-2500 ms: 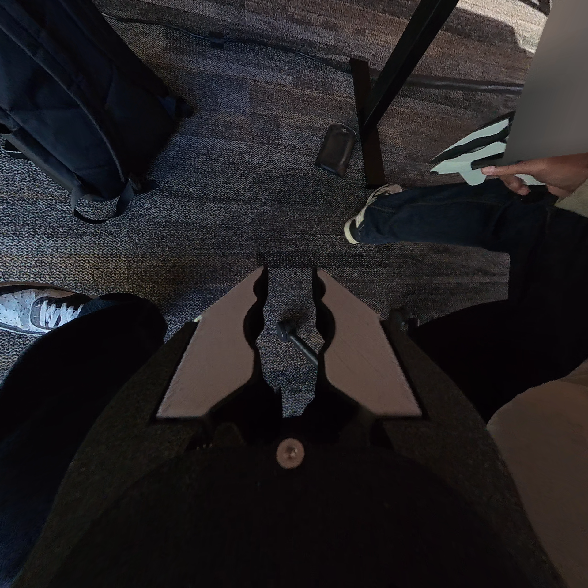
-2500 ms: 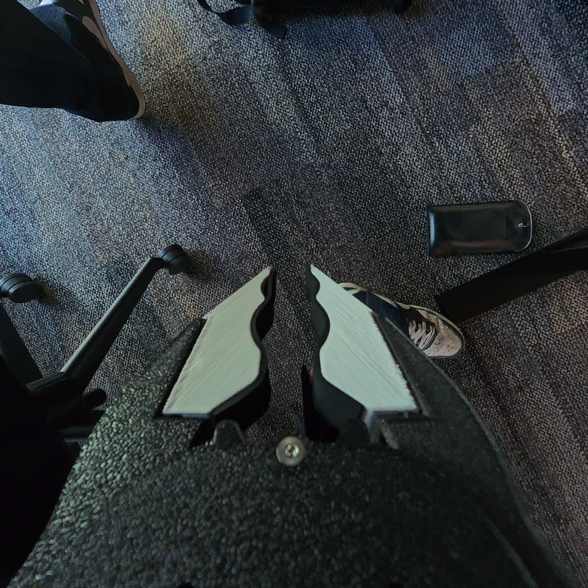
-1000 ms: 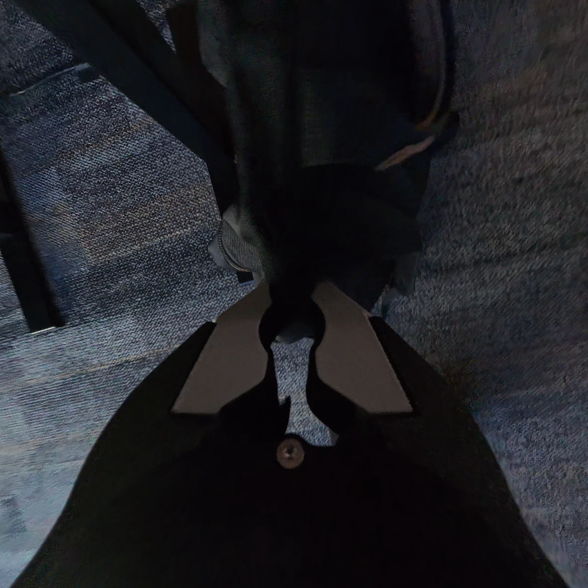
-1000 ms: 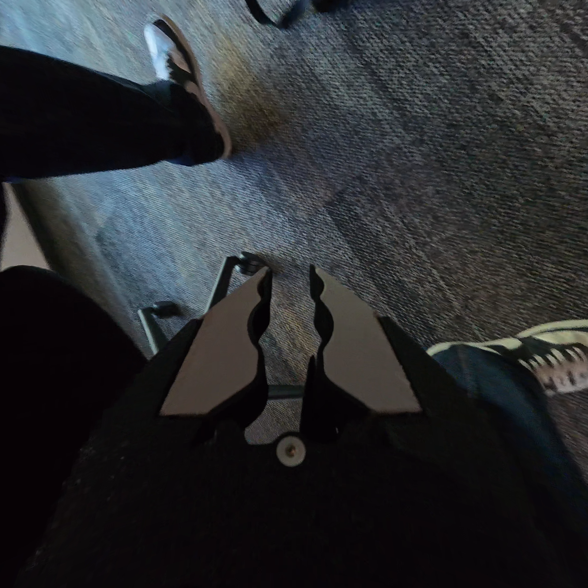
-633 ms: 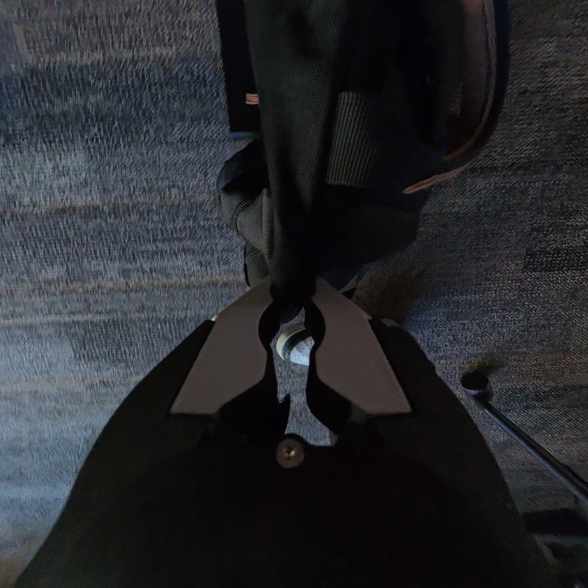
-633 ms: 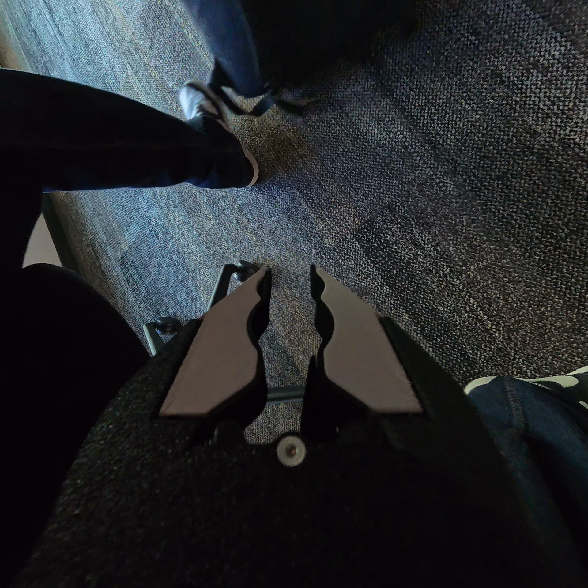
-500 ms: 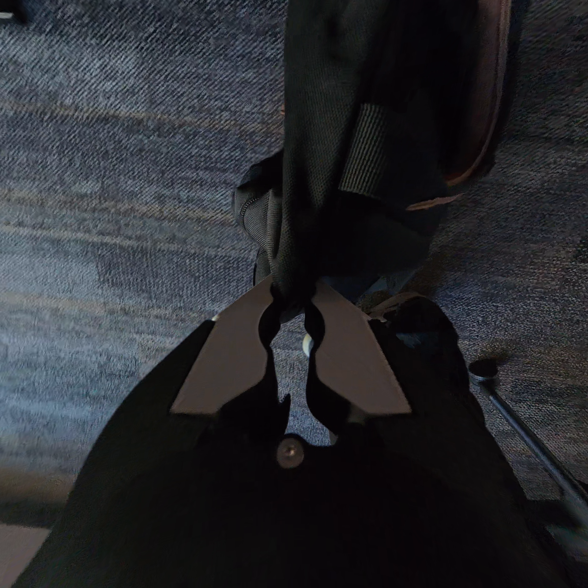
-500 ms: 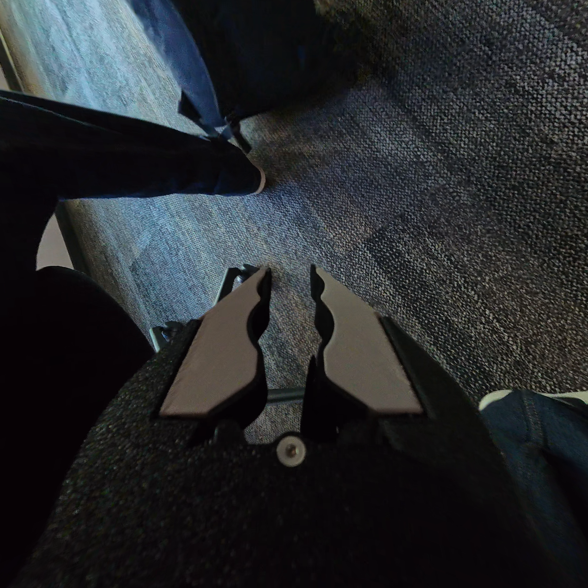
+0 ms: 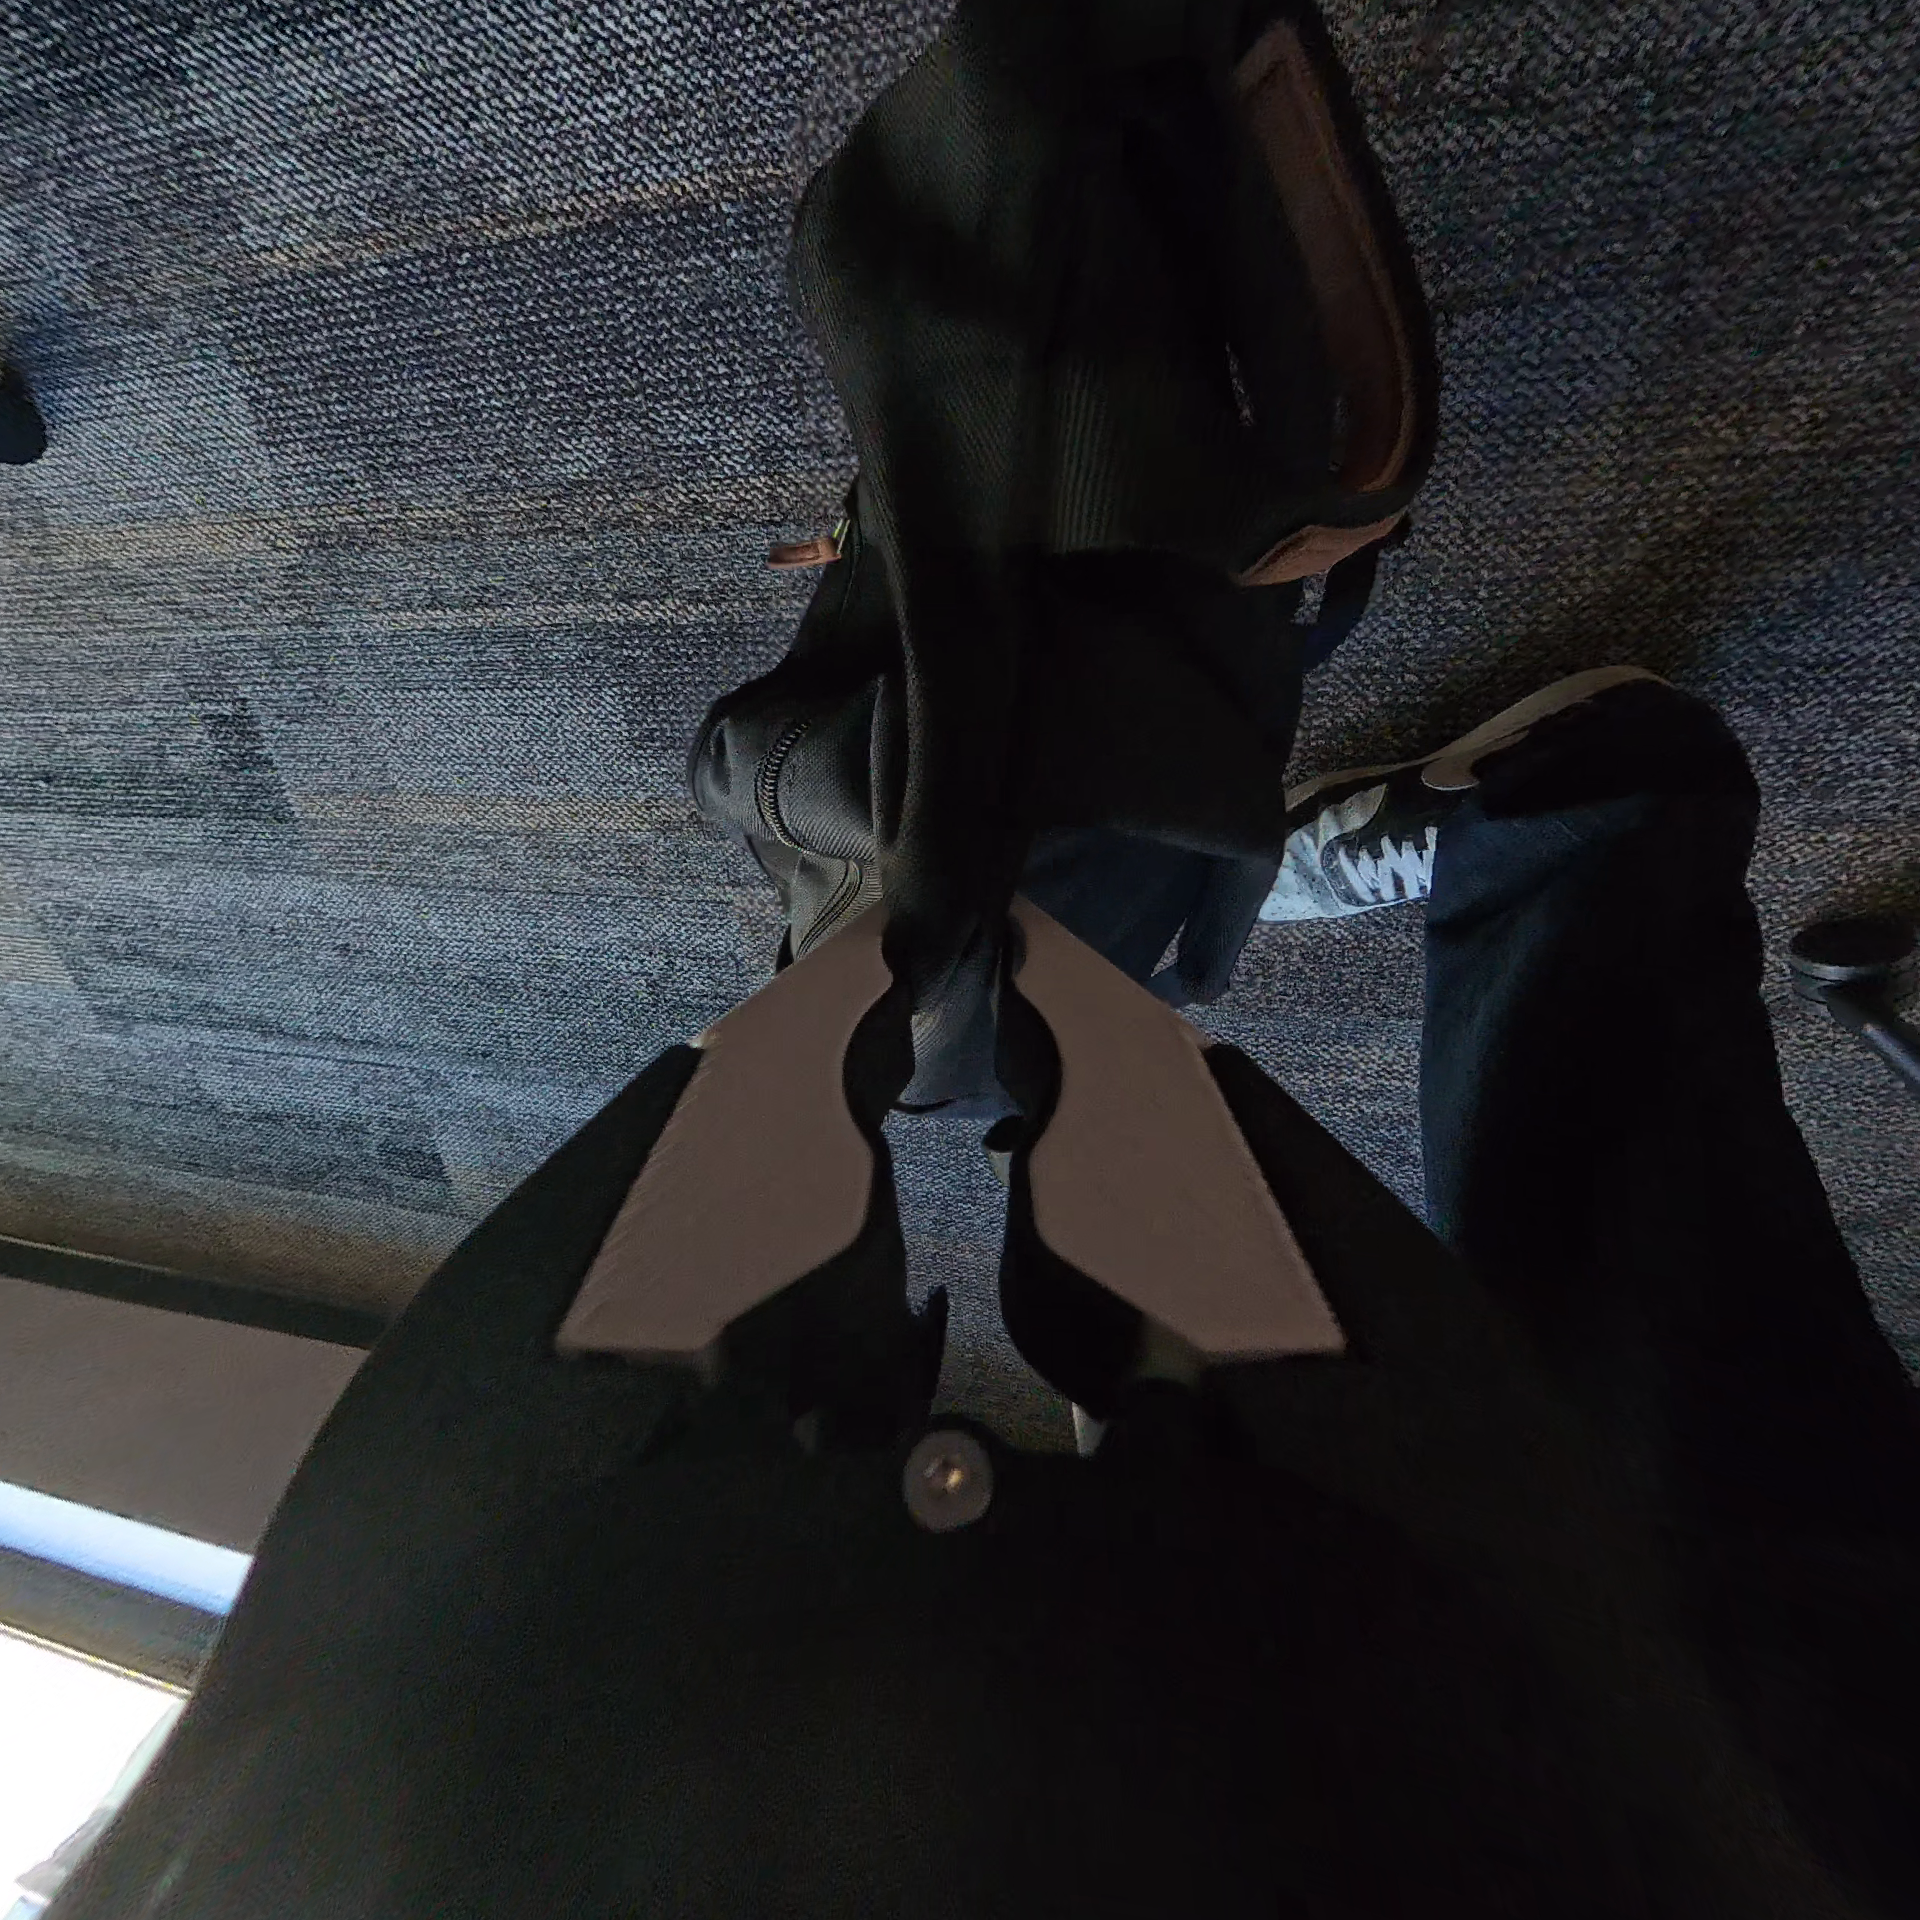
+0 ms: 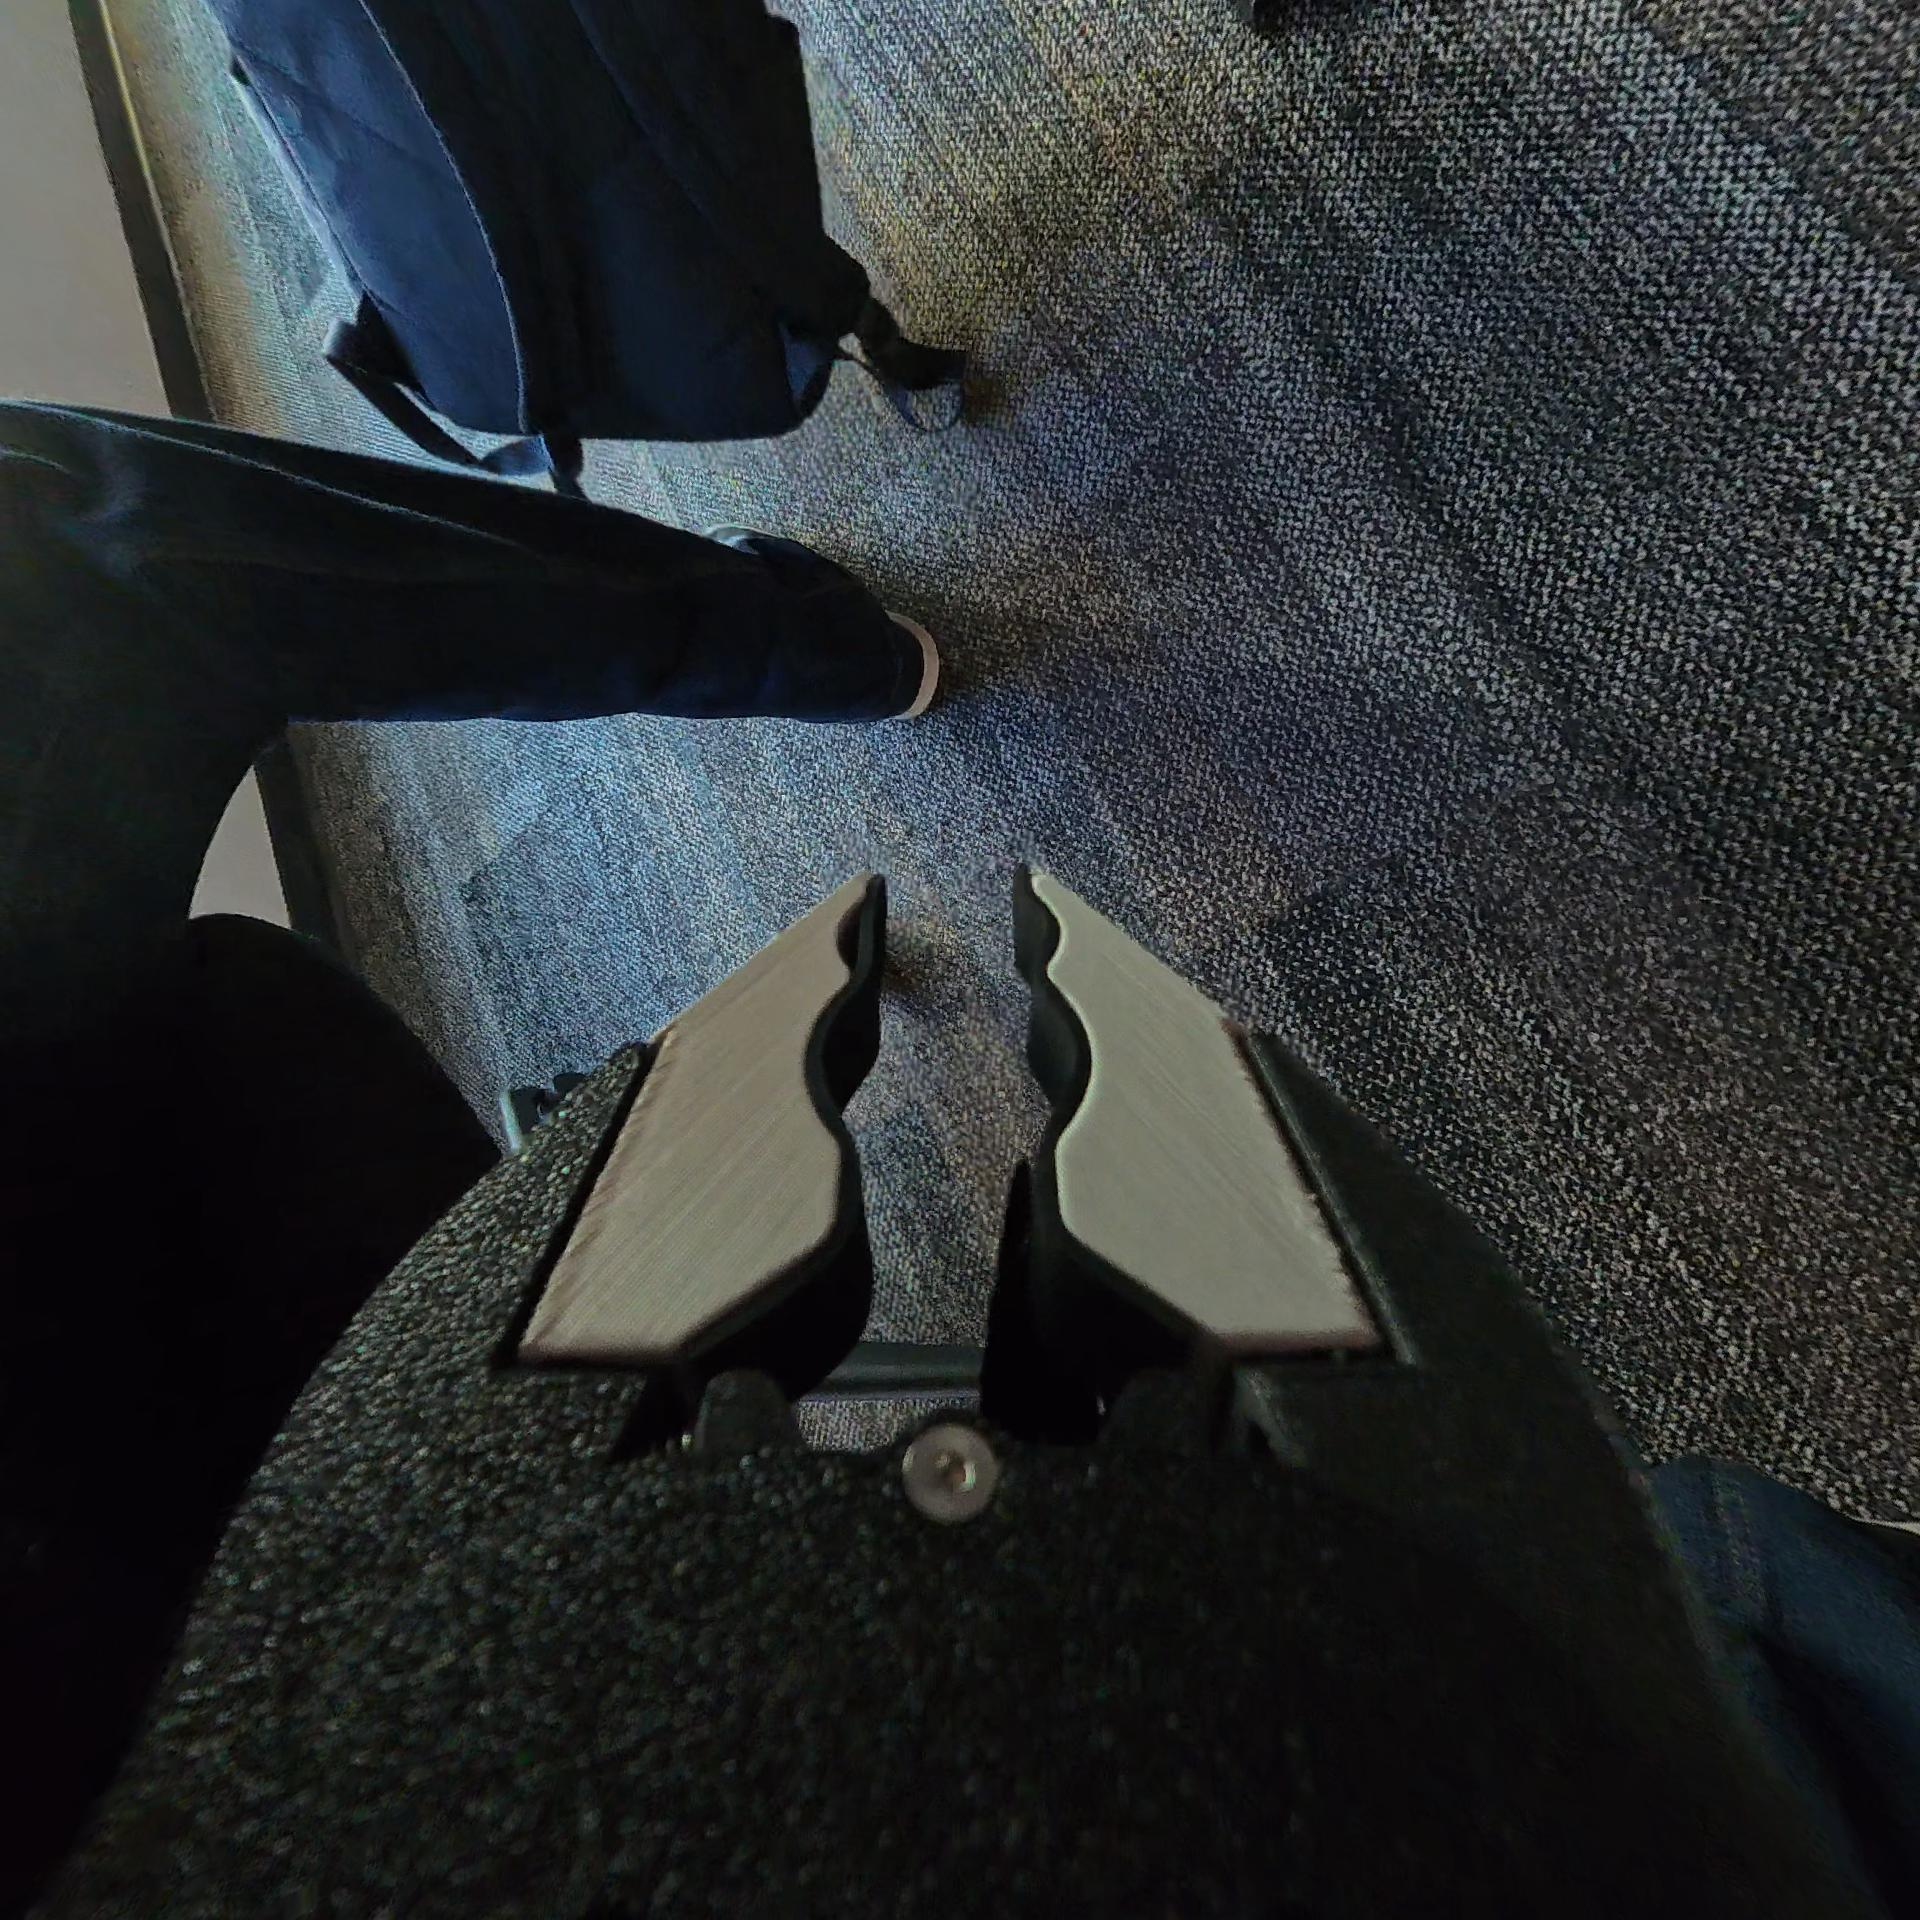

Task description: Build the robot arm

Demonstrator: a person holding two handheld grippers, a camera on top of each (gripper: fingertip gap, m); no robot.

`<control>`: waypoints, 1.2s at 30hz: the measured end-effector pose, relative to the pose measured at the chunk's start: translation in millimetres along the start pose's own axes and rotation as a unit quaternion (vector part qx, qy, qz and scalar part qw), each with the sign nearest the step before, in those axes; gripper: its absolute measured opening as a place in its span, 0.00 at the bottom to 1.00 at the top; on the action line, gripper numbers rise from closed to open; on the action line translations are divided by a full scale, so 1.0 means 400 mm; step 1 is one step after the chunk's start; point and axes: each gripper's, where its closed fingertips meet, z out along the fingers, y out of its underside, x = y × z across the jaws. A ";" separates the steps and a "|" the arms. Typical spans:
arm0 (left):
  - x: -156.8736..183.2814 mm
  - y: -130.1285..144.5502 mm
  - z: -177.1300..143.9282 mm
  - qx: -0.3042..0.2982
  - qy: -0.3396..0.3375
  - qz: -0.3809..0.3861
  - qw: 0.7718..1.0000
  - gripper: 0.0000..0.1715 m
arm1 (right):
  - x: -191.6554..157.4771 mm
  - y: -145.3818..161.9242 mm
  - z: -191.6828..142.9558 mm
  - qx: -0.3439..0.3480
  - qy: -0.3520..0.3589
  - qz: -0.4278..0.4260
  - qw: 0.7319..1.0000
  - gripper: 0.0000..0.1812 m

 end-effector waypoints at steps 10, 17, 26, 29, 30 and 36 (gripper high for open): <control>0.218 -0.110 0.015 0.043 0.031 0.093 0.994 0.04 | -0.009 -0.011 -0.002 0.005 -0.005 -0.007 1.000 0.13; 0.554 -0.193 0.021 0.091 0.107 0.161 0.977 0.04 | -0.006 -0.024 0.002 0.021 -0.006 -0.018 1.000 0.13; 0.718 -0.110 0.092 0.185 0.151 -0.003 0.971 0.05 | -0.034 -0.055 0.031 0.062 -0.075 0.029 0.995 0.15; 0.675 -0.076 0.100 0.133 0.091 0.039 0.986 0.05 | -0.028 -0.059 0.029 0.073 -0.064 0.023 0.995 0.16; 0.670 -0.075 0.103 0.123 0.086 0.054 0.987 0.05 | -0.030 -0.059 0.031 0.075 -0.057 0.009 0.996 0.17; 0.764 -0.111 0.098 0.110 0.142 0.085 0.980 0.05 | -0.118 -0.095 0.067 0.150 -0.017 -0.145 0.978 0.25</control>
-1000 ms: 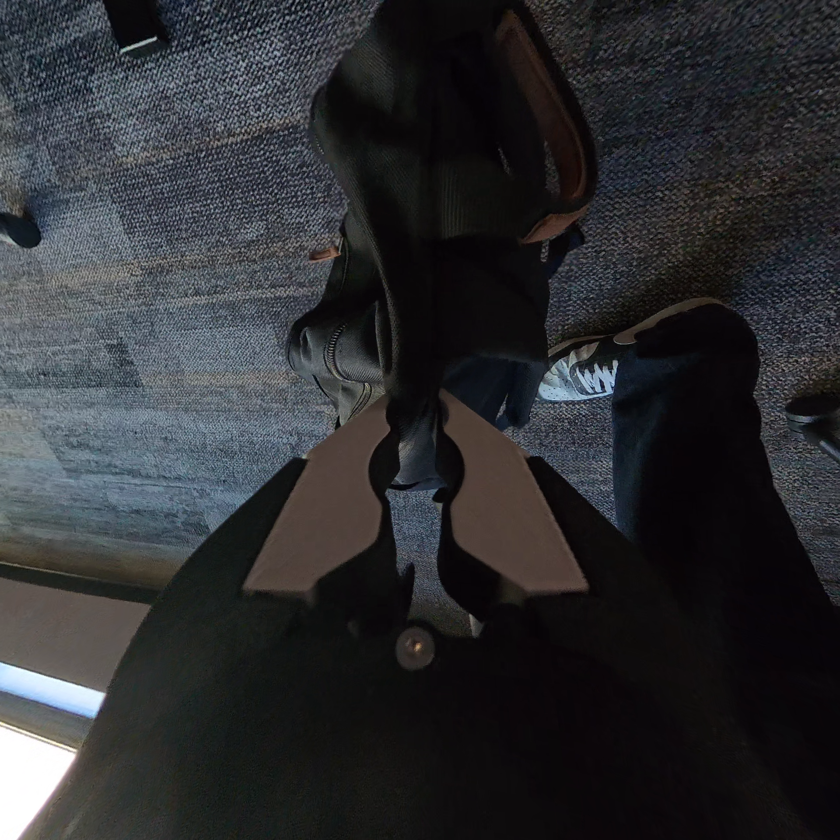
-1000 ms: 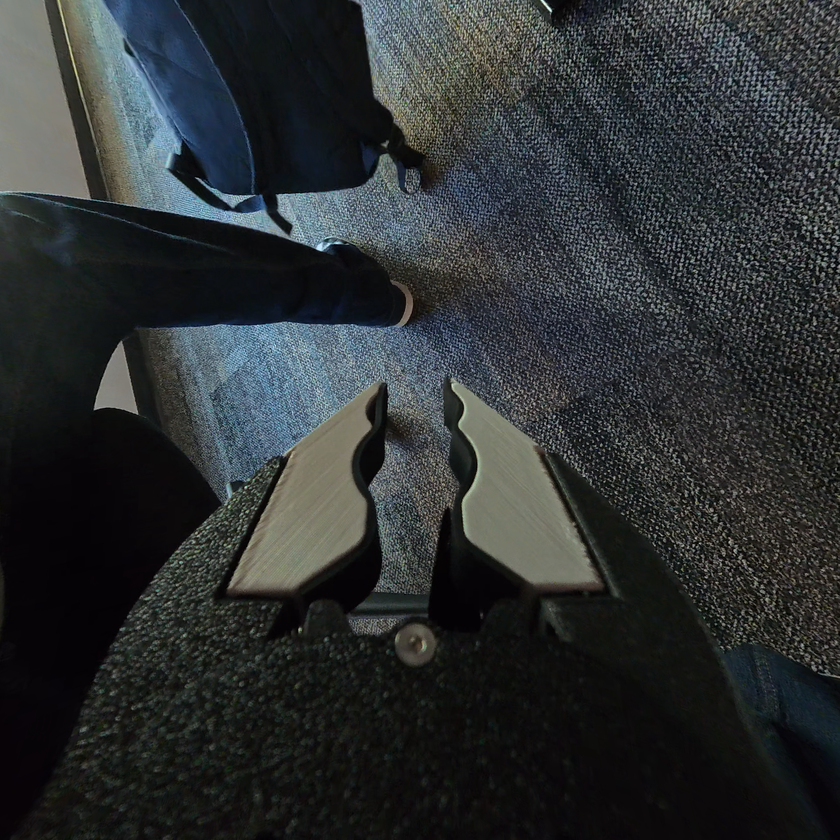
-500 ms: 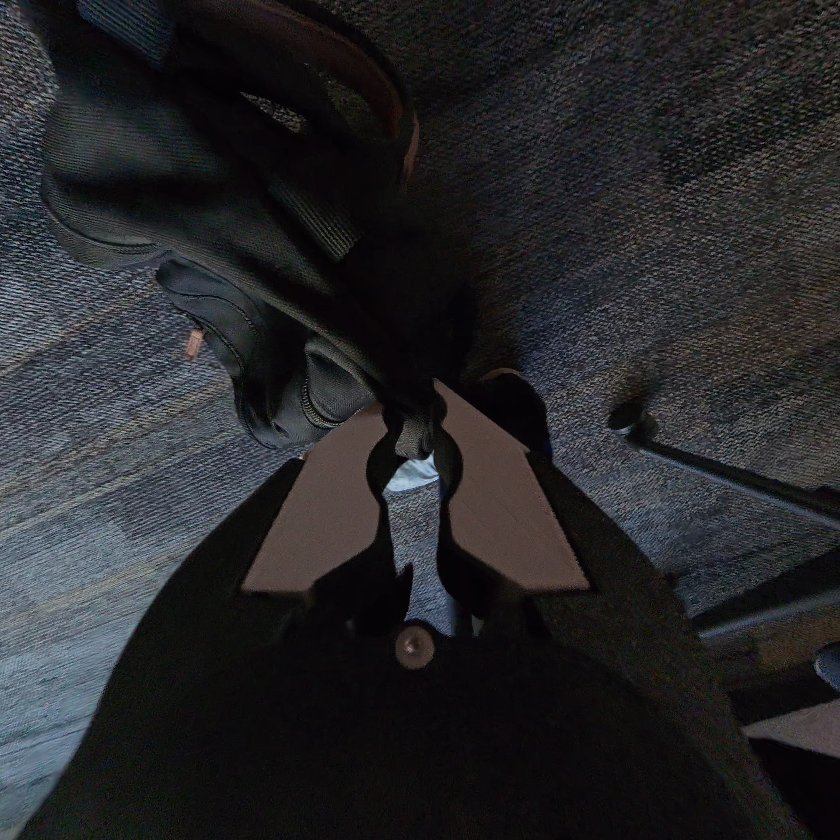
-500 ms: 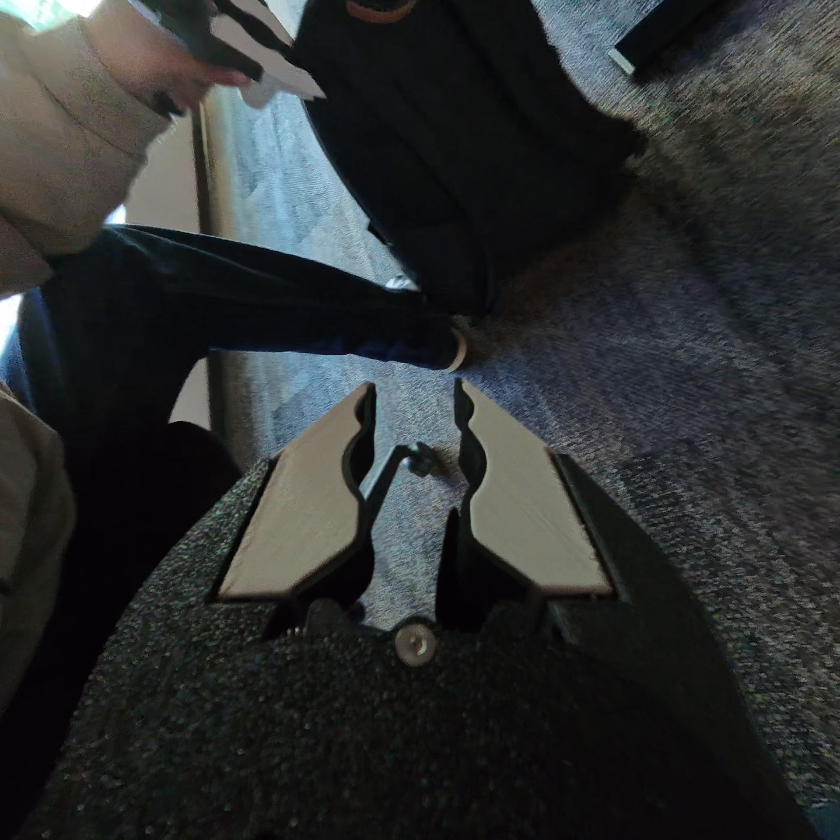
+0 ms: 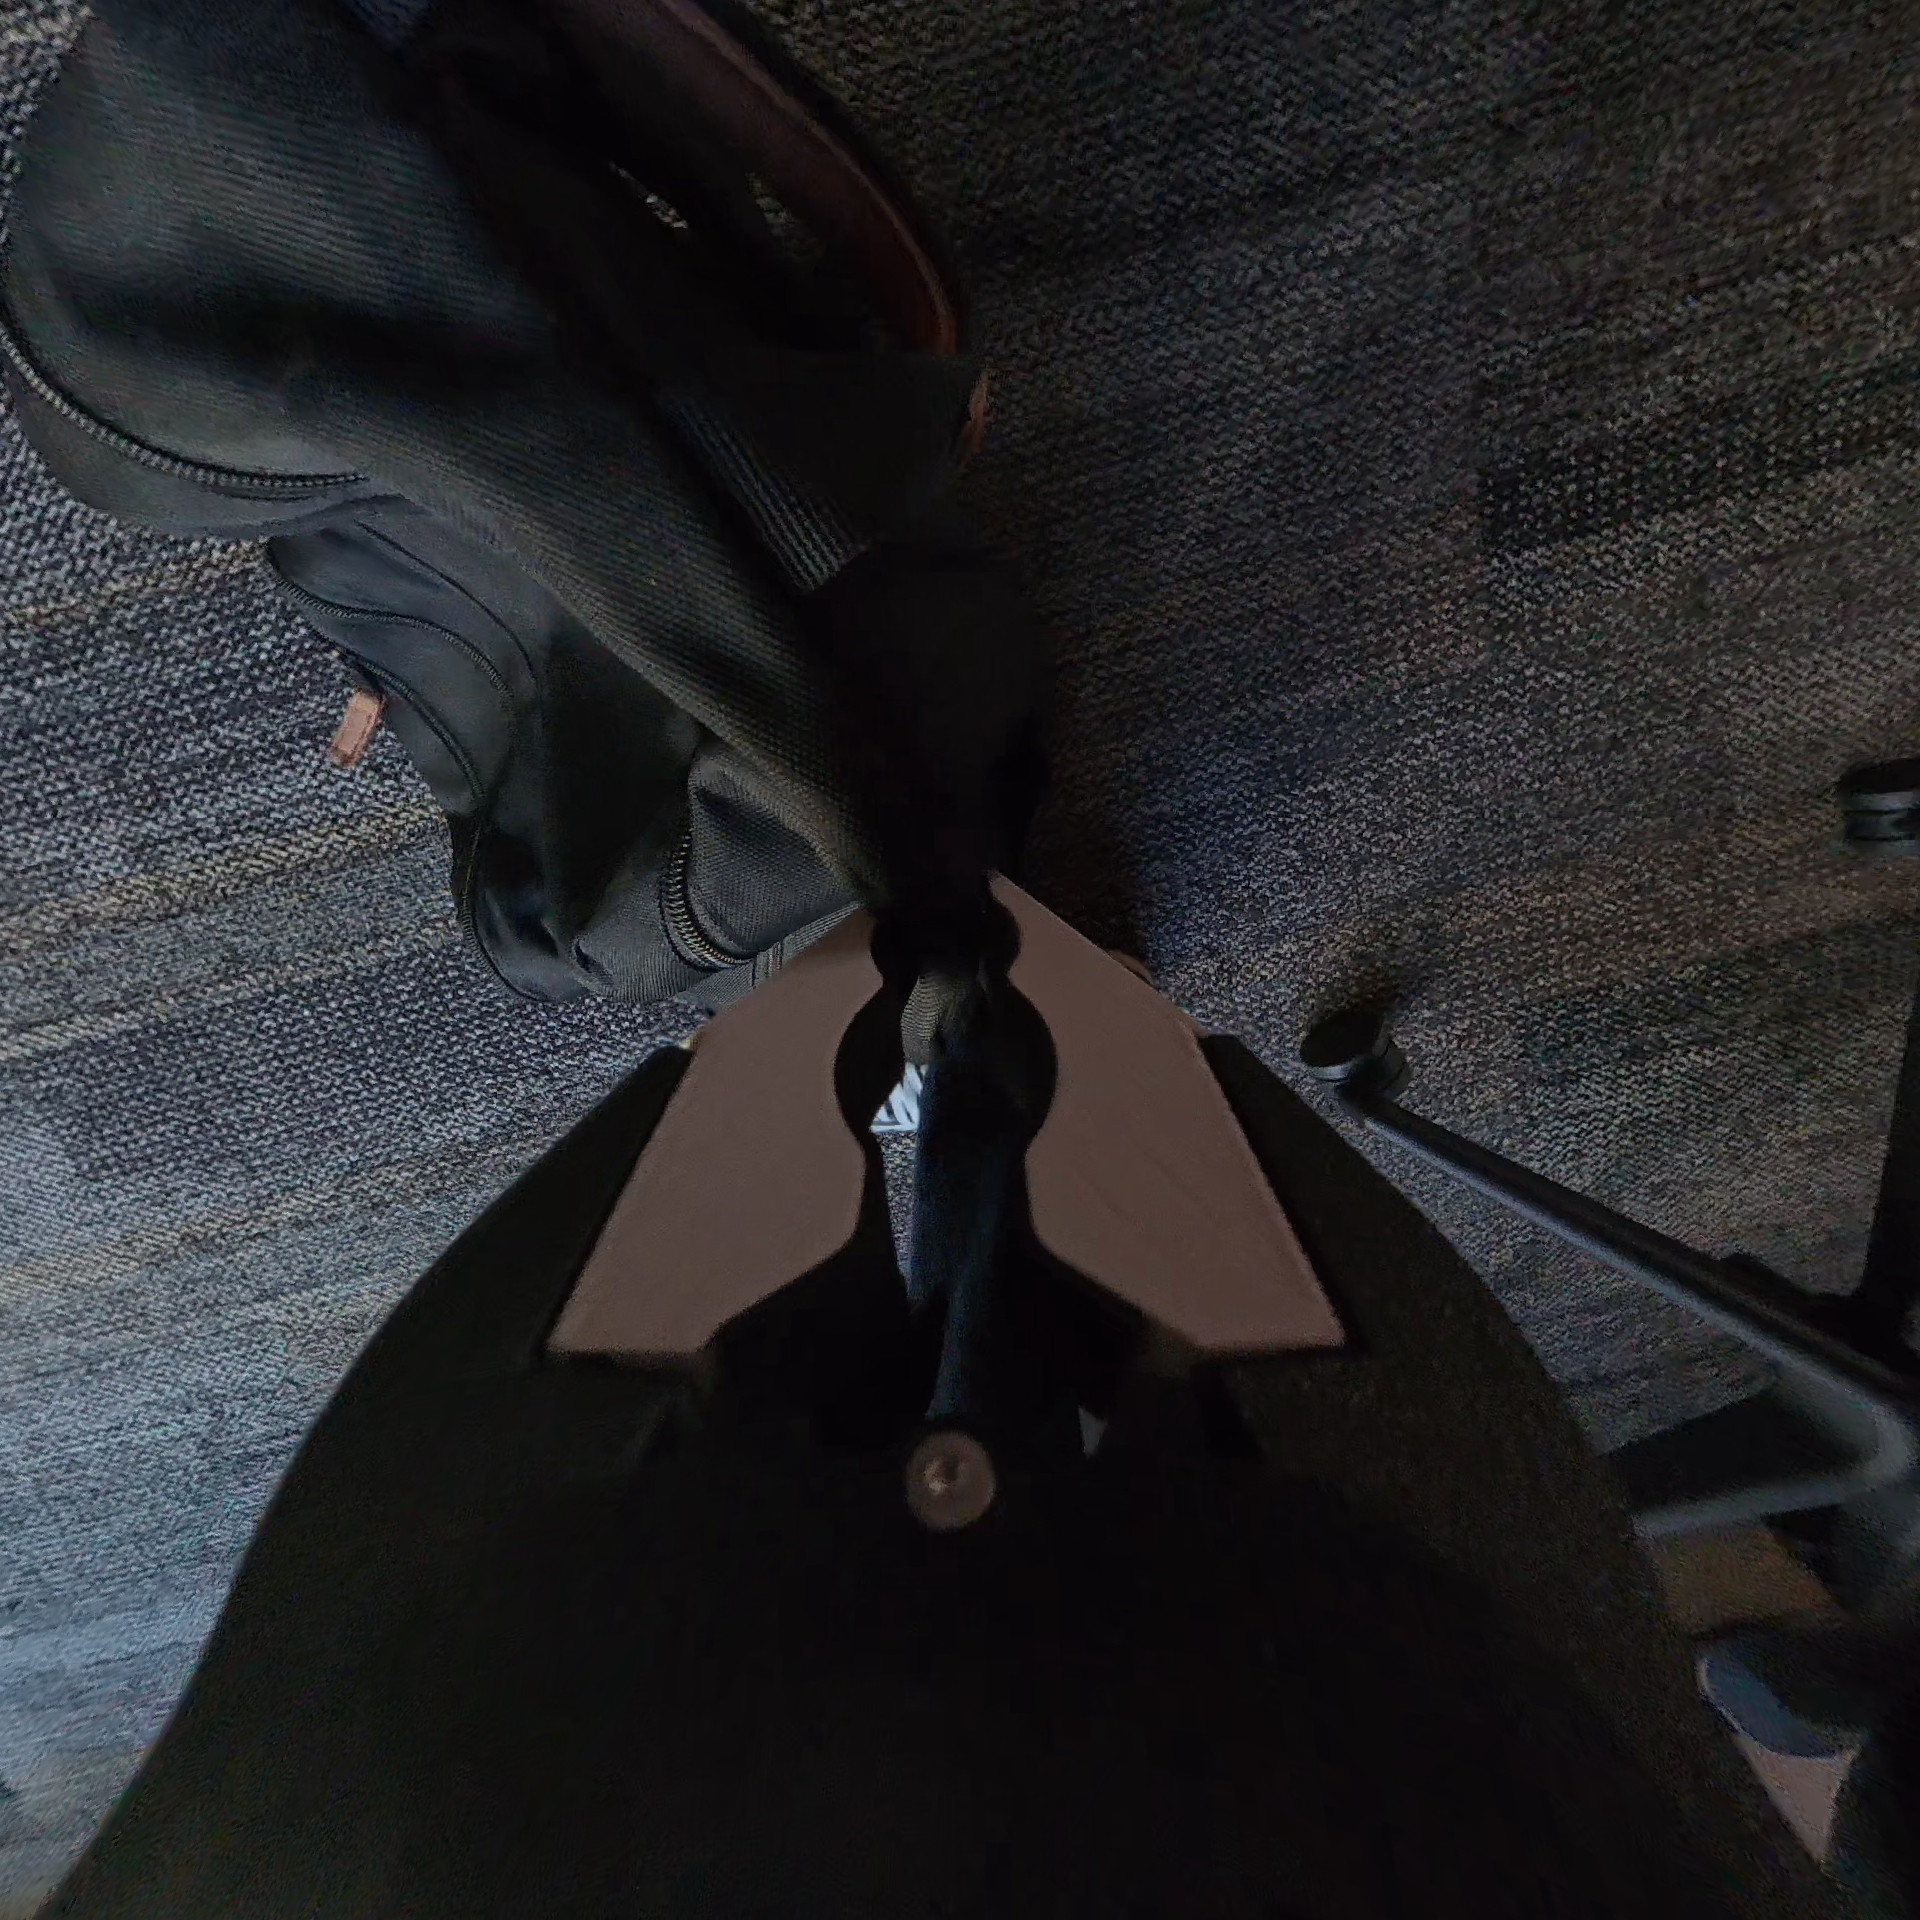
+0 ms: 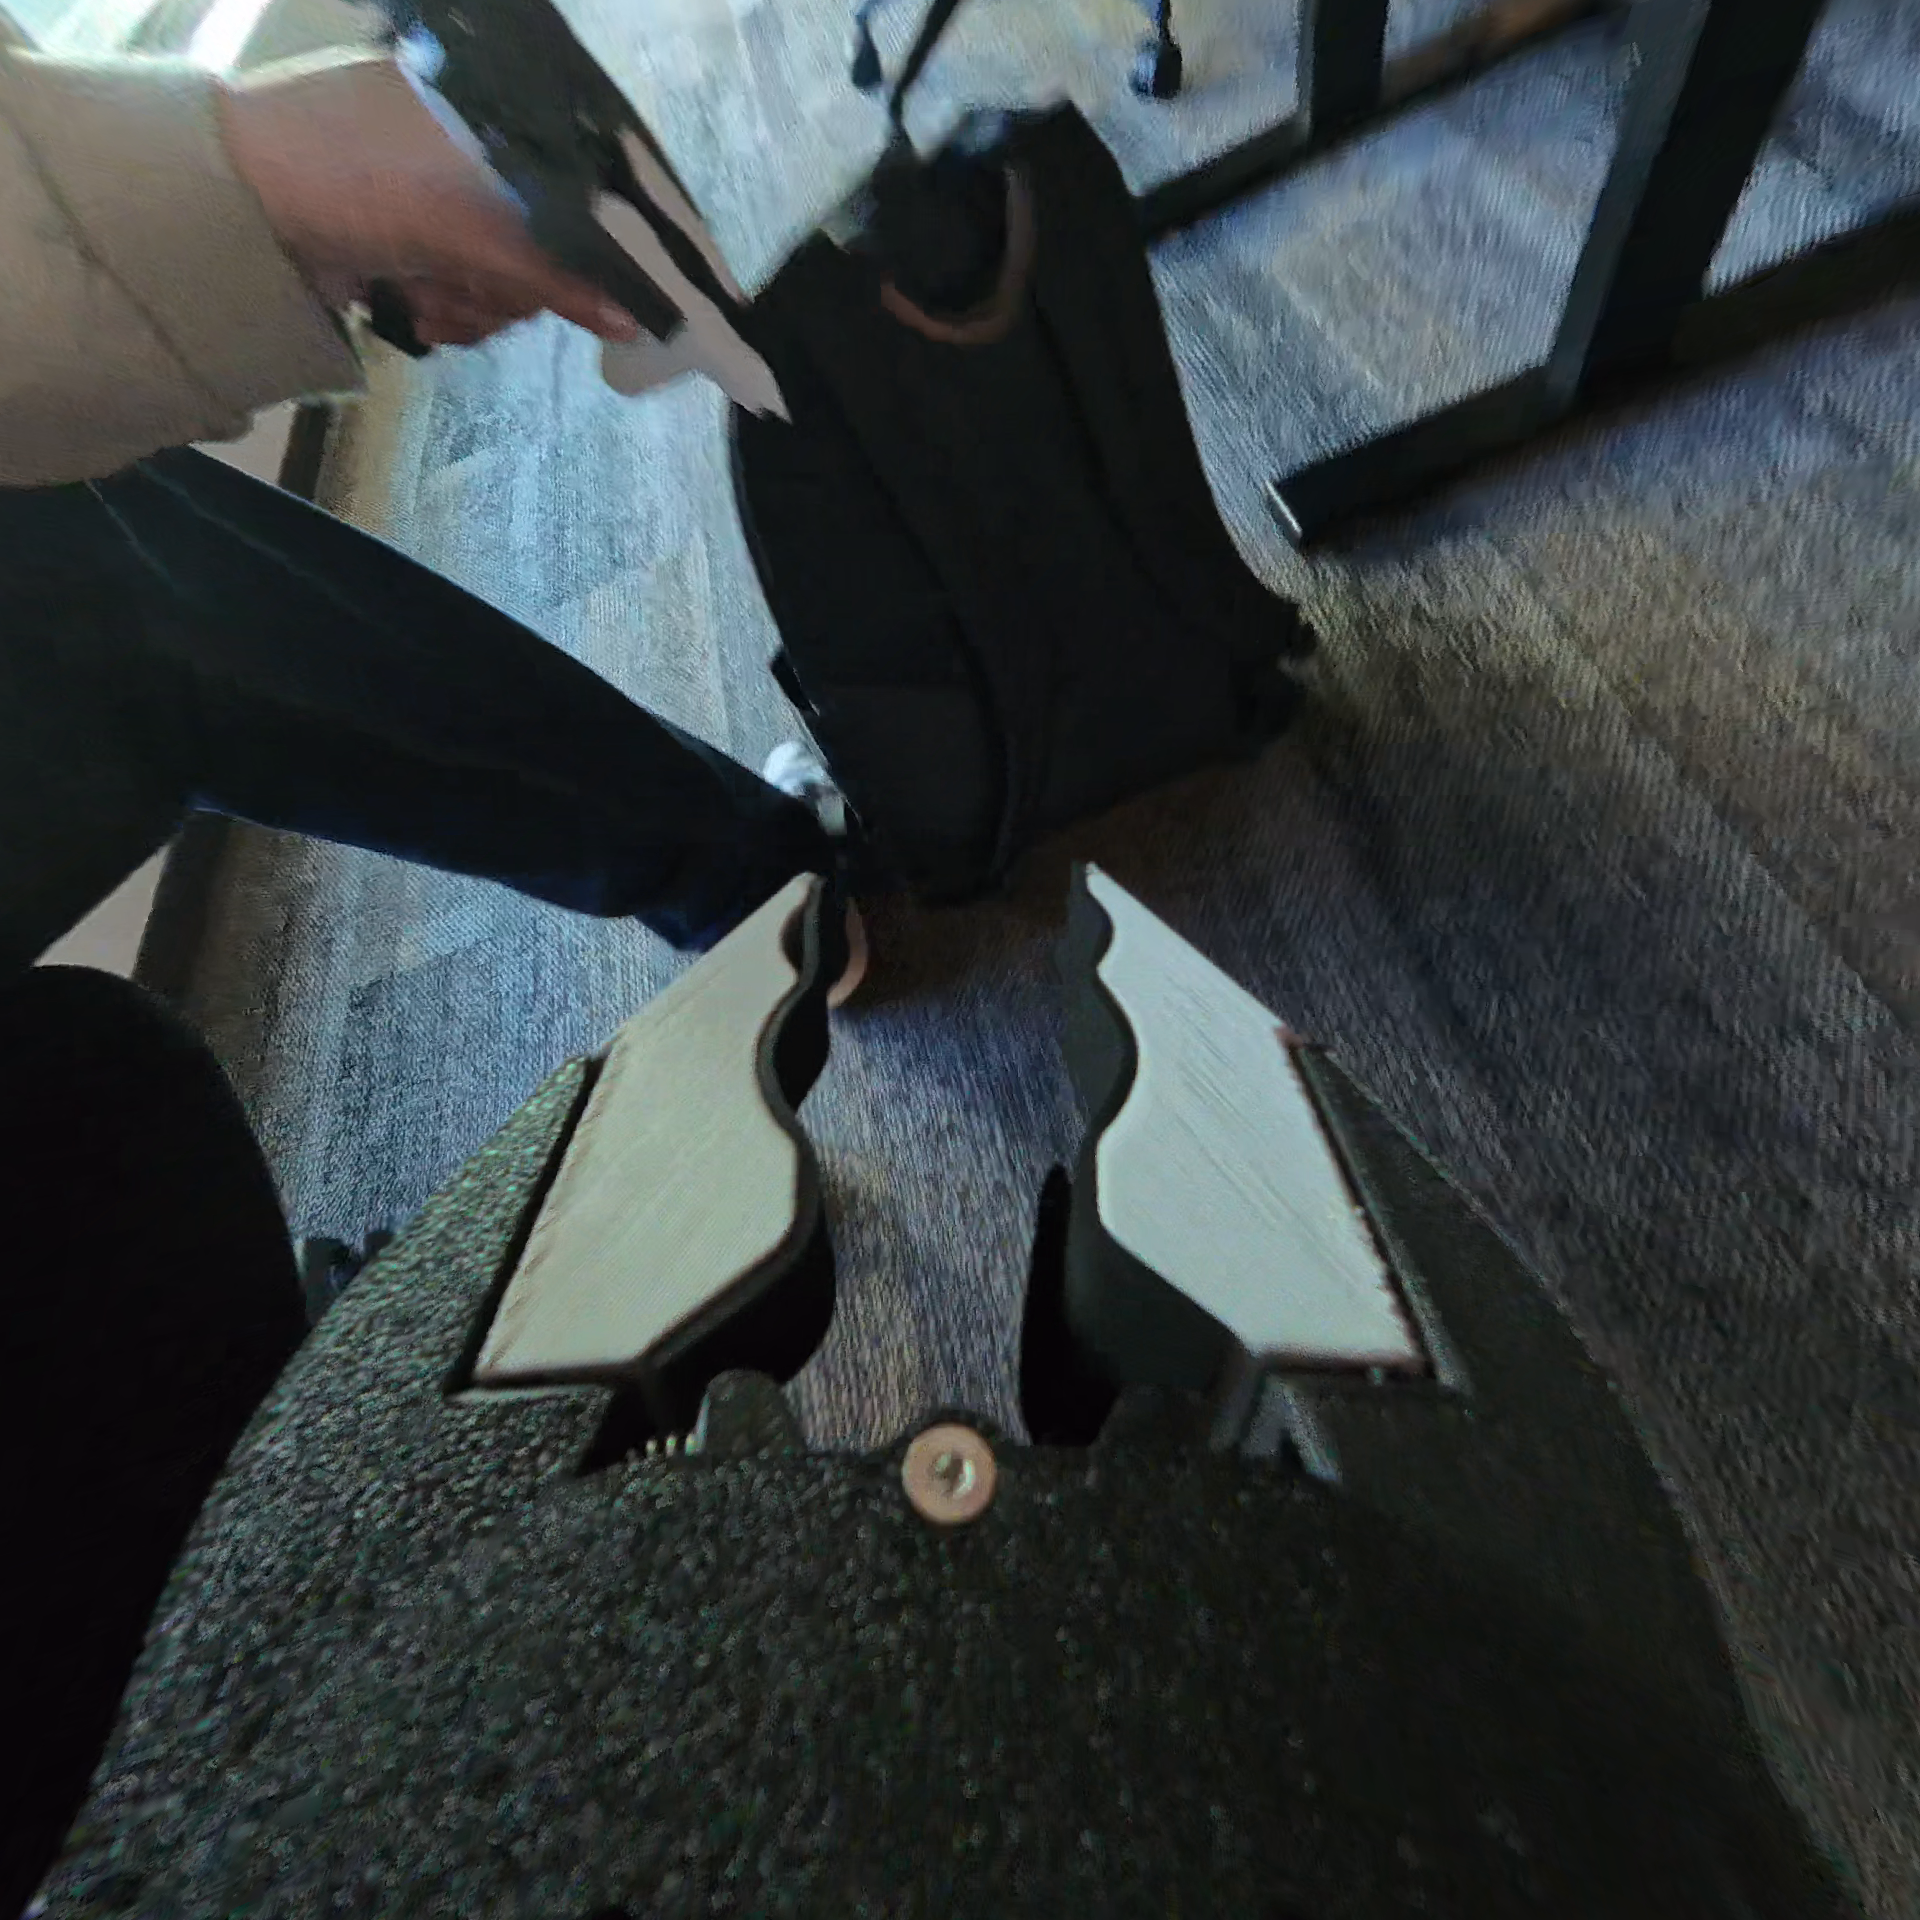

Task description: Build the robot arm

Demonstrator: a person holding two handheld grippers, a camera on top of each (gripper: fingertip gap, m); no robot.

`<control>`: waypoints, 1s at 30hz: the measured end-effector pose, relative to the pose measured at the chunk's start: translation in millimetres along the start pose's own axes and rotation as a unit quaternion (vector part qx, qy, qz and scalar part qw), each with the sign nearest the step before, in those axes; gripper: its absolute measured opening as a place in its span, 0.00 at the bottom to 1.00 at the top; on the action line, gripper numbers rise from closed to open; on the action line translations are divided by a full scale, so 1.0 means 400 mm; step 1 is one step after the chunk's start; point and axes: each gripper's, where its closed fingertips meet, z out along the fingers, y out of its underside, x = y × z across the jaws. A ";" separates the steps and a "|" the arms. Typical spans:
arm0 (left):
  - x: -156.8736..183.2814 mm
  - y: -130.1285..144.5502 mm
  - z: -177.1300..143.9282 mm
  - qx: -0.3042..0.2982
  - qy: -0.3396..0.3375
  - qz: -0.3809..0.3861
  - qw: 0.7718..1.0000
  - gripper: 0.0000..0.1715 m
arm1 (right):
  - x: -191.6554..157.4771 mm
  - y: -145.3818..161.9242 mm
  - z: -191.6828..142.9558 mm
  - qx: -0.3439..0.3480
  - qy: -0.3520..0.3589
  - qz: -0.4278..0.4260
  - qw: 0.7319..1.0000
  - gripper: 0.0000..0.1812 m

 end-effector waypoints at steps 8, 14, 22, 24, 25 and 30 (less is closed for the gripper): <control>0.113 -0.018 0.040 -0.030 0.002 0.038 0.999 0.05 | -0.048 -0.203 0.402 0.038 -0.018 -0.027 0.999 0.26; 0.138 -0.019 0.054 0.023 0.019 0.006 1.000 0.04 | 0.024 -0.258 0.596 0.100 -0.277 0.301 0.907 0.30; 0.138 -0.020 0.055 0.029 0.018 -0.046 0.998 0.04 | 0.017 -0.259 0.737 0.008 -0.235 0.383 0.893 0.14; 0.131 -0.005 0.053 0.020 -0.004 -0.038 0.999 0.05 | -0.027 -0.268 0.766 -0.031 -0.250 0.428 0.868 0.09; 0.122 0.004 0.049 0.017 -0.016 -0.044 0.999 0.05 | -0.050 -0.290 0.760 -0.032 -0.272 0.433 0.859 0.00; 0.079 0.039 0.028 0.023 -0.017 -0.134 0.991 0.05 | -0.134 -0.370 0.627 -0.036 -0.342 0.421 0.839 0.00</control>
